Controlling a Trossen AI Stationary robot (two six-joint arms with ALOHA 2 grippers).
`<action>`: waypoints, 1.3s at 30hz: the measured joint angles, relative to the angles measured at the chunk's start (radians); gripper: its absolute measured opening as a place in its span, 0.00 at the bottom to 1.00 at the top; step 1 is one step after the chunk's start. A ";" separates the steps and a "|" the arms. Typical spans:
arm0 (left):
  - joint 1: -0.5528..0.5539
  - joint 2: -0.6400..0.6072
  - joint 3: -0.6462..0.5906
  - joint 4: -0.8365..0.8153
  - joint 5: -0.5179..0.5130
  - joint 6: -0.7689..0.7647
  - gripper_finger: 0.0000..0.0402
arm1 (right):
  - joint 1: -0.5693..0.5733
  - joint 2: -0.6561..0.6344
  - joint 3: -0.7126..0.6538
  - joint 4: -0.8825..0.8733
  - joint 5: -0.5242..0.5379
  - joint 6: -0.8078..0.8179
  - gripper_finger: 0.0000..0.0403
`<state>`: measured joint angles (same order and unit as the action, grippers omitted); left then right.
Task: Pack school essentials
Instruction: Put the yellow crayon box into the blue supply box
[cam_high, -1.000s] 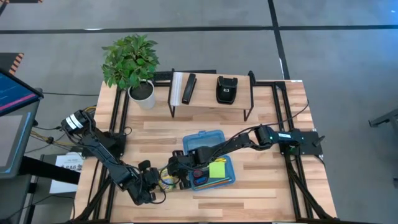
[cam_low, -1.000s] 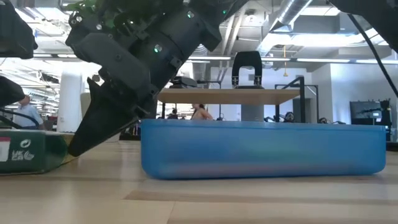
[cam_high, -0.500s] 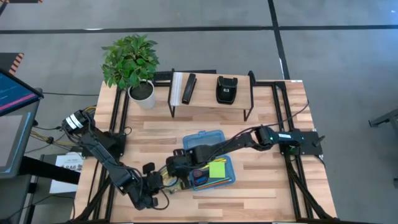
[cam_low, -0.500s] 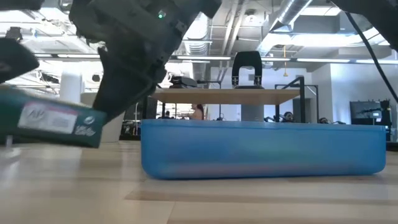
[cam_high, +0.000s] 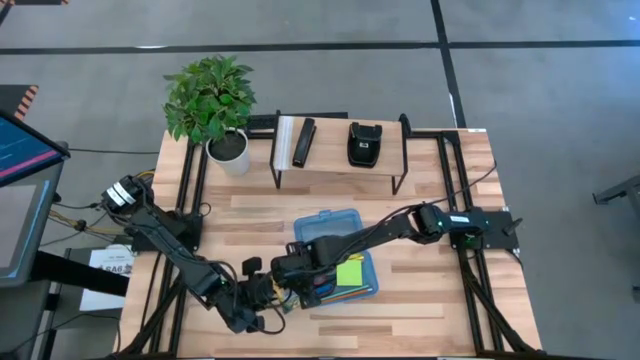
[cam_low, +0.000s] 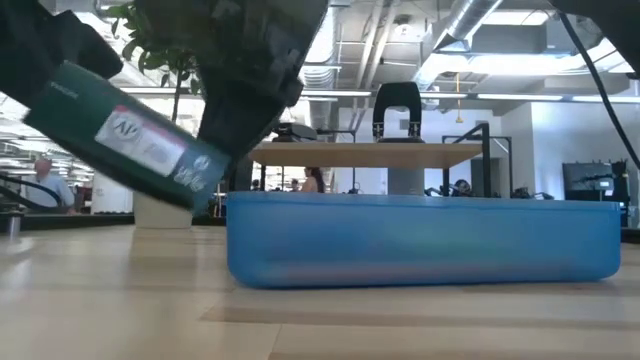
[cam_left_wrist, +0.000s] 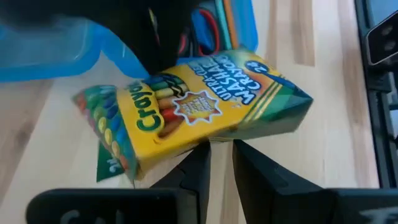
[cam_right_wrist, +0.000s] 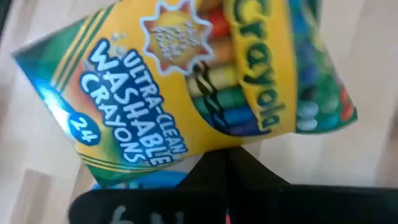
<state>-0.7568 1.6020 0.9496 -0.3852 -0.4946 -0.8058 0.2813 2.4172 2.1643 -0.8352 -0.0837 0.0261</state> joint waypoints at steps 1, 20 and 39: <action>0.001 0.000 0.000 0.008 0.002 0.003 0.15 | 0.000 -0.008 0.000 -0.006 0.002 0.001 0.02; 0.142 0.023 0.000 0.292 0.098 0.253 0.15 | 0.018 -0.122 0.004 -0.332 0.026 0.095 0.02; 0.169 0.109 0.000 0.366 0.190 0.297 0.15 | 0.021 -0.183 -0.176 -0.406 0.082 0.167 0.01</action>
<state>-0.5879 1.7112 0.9497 -0.0190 -0.3049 -0.5087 0.3023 2.2340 1.9883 -1.2411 -0.0013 0.1931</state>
